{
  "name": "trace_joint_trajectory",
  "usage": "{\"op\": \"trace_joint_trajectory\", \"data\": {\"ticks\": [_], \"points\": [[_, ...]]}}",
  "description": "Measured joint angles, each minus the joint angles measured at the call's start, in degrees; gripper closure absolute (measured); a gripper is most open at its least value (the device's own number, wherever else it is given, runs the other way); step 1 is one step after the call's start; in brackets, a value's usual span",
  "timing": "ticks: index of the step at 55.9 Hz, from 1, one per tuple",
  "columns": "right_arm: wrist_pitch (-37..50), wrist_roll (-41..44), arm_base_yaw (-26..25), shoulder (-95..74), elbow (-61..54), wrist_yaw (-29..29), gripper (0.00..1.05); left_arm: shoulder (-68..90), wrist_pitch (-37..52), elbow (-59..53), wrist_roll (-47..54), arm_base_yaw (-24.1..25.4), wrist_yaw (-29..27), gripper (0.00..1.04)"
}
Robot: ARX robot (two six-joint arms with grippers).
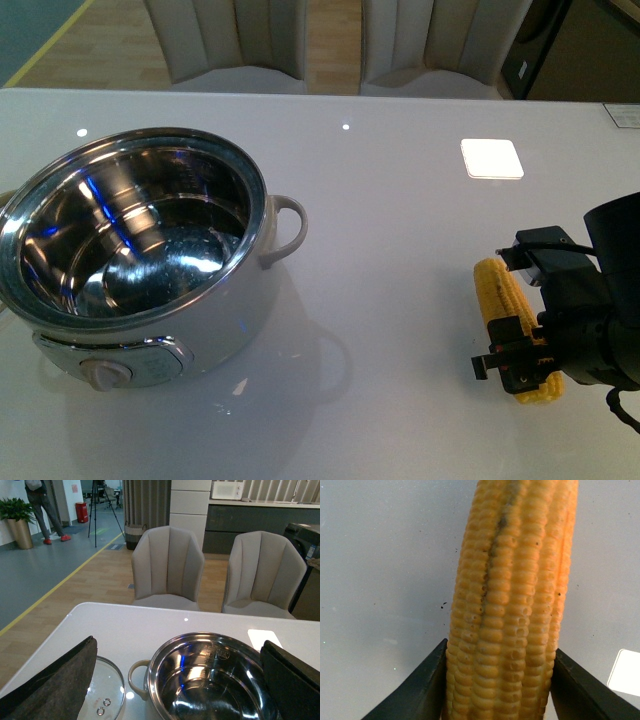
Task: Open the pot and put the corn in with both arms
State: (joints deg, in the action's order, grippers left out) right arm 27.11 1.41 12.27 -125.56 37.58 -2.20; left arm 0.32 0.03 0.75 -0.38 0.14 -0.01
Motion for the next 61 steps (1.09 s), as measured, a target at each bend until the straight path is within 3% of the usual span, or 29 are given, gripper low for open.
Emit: {"op": "trace_joint_trajectory", "data": {"ticks": [10, 25, 39, 61], "points": [[-1.90, 0.17, -0.46, 6.97, -1.68, 2.16, 0.73, 0.00, -0.02, 0.00, 0.00, 0.00, -0.02, 0.07], [-8.96, -4.96, 1.31, 20.20, -0.57, 7.10, 0.81, 0.00, -0.02, 0.00, 0.00, 0.00, 0.00, 0.07], [-16.17, -16.48, 11.41, 23.45, 9.94, 10.91, 0.82, 0.00, -0.02, 0.00, 0.00, 0.00, 0.00, 0.07], [-25.68, -27.67, 23.39, 9.62, 33.77, 11.89, 0.82, 0.00, 0.00, 0.00, 0.00, 0.00, -0.02, 0.07]]}}
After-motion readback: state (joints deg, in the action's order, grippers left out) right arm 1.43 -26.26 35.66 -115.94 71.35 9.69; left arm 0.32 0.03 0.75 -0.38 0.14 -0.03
